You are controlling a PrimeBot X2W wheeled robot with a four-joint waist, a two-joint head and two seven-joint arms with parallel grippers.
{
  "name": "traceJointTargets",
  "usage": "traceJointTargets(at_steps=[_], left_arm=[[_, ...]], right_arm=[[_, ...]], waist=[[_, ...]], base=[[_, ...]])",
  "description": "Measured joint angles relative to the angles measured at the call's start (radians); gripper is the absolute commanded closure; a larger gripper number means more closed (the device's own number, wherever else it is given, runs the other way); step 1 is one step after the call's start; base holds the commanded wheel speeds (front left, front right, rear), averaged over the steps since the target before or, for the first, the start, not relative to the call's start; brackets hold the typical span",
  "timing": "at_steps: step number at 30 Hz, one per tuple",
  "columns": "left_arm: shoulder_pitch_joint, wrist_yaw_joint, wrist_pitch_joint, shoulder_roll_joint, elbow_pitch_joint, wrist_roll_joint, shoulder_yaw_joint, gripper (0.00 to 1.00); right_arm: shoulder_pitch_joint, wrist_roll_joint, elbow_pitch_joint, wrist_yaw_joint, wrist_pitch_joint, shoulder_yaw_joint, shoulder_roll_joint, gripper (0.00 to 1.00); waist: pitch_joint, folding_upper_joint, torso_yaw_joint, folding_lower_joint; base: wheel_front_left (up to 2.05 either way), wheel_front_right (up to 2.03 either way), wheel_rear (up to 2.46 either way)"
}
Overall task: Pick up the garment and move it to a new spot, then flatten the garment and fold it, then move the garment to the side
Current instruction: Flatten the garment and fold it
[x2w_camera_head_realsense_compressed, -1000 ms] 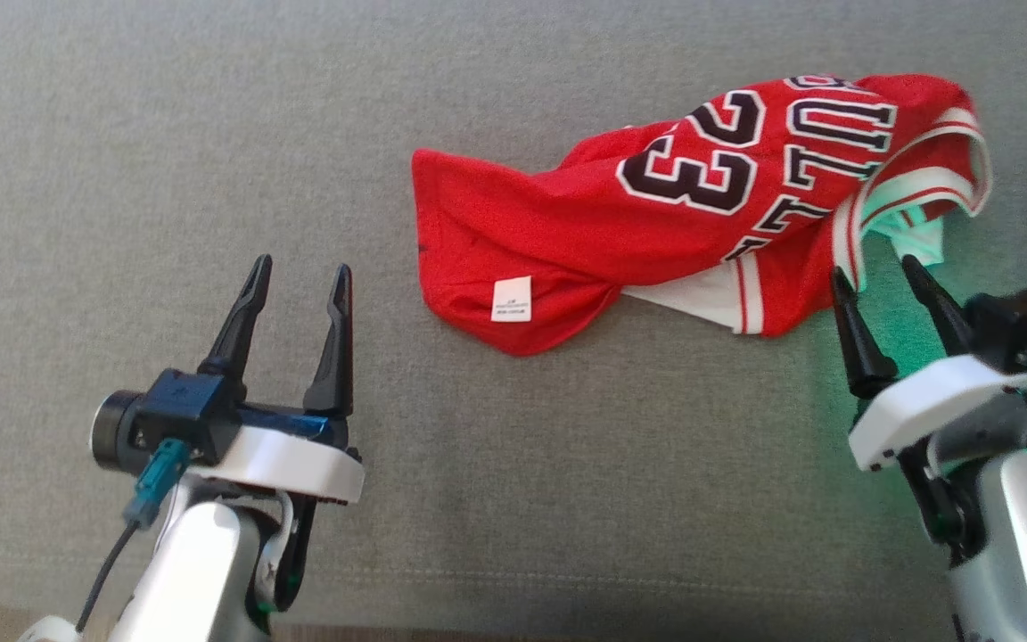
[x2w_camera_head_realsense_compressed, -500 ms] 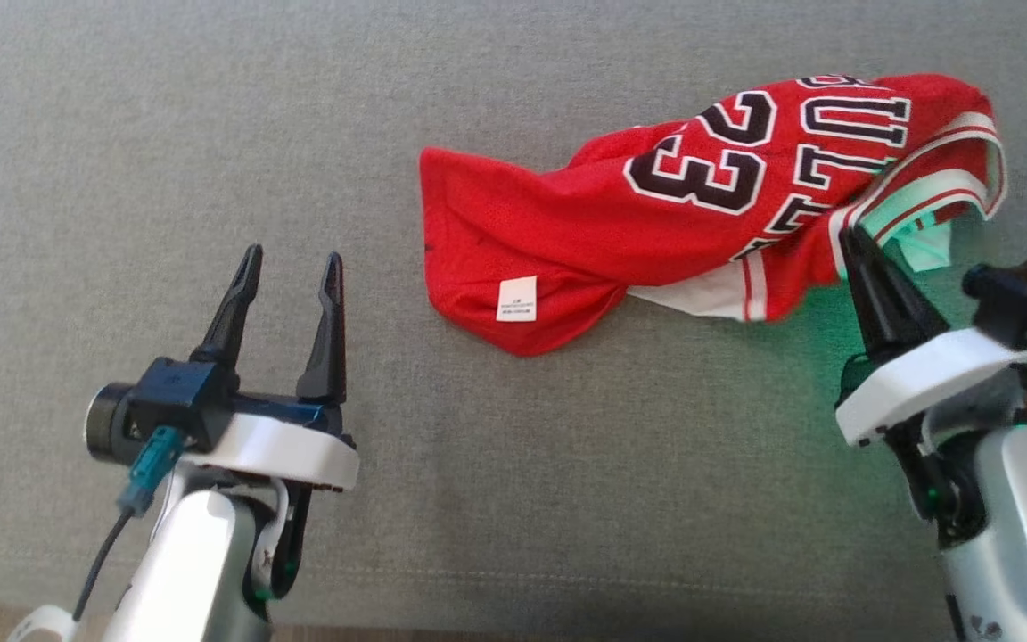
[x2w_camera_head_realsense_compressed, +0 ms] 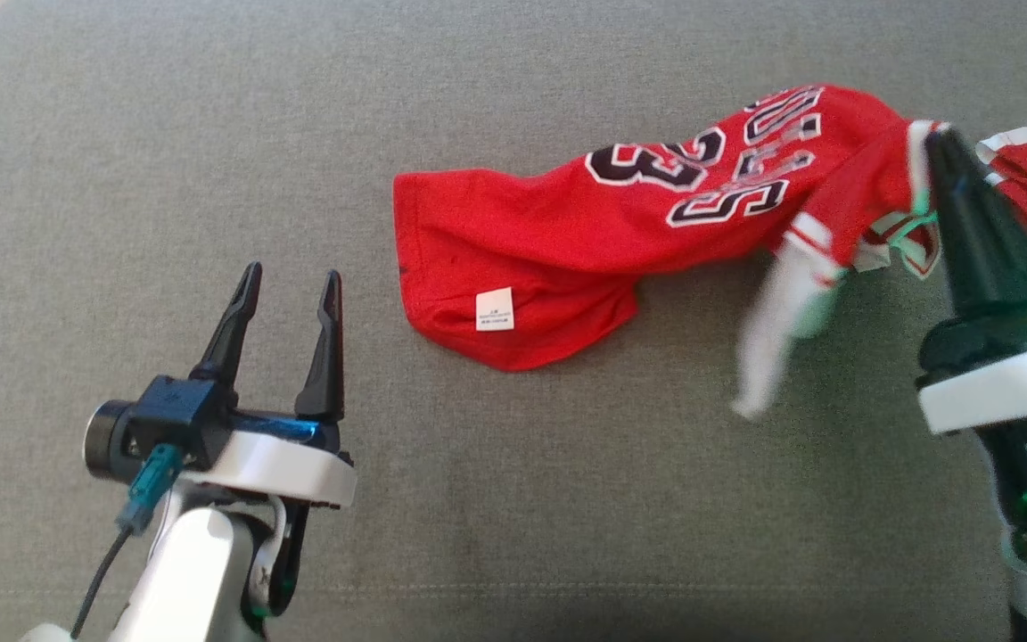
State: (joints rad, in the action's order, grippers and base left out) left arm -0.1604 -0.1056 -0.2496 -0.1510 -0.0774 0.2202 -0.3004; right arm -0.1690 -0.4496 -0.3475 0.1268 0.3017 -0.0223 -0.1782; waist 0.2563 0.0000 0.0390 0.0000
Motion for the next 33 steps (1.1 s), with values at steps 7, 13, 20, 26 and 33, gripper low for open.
traceJointTargets(at_steps=[7,13,20,26,33], left_arm=[[0.012,0.0,0.0,0.0,0.007,0.0,0.009,0.0],[0.011,0.006,0.0,0.004,0.008,0.0,0.008,0.0],[-0.004,0.01,0.0,0.017,0.011,-0.008,0.009,0.0],[-0.046,0.028,0.0,0.035,0.015,-0.016,0.012,0.0],[-0.055,0.037,0.0,0.044,0.015,-0.022,0.023,0.0]], right_arm=[[-0.007,-0.045,-0.104,0.0,0.068,0.085,0.007,1.0],[-0.076,-0.096,-0.048,0.0,0.099,0.144,0.0,1.0],[-0.155,-0.136,0.089,0.0,0.105,0.171,-0.028,1.0],[-0.233,-0.135,0.334,0.0,0.07,0.22,-0.089,1.0],[-0.243,-0.103,0.54,0.0,-0.008,0.254,-0.118,1.0]], waist=[[0.002,0.0,-0.003,0.0],[0.021,0.0,0.014,0.0],[0.064,0.0,0.044,0.0],[0.131,0.0,0.083,0.0],[0.17,0.0,0.099,0.0]], base=[[0.0,0.0,0.0],[0.0,0.0,0.0],[0.0,0.0,0.0],[0.0,0.0,0.0],[0.0,0.0,0.0]])
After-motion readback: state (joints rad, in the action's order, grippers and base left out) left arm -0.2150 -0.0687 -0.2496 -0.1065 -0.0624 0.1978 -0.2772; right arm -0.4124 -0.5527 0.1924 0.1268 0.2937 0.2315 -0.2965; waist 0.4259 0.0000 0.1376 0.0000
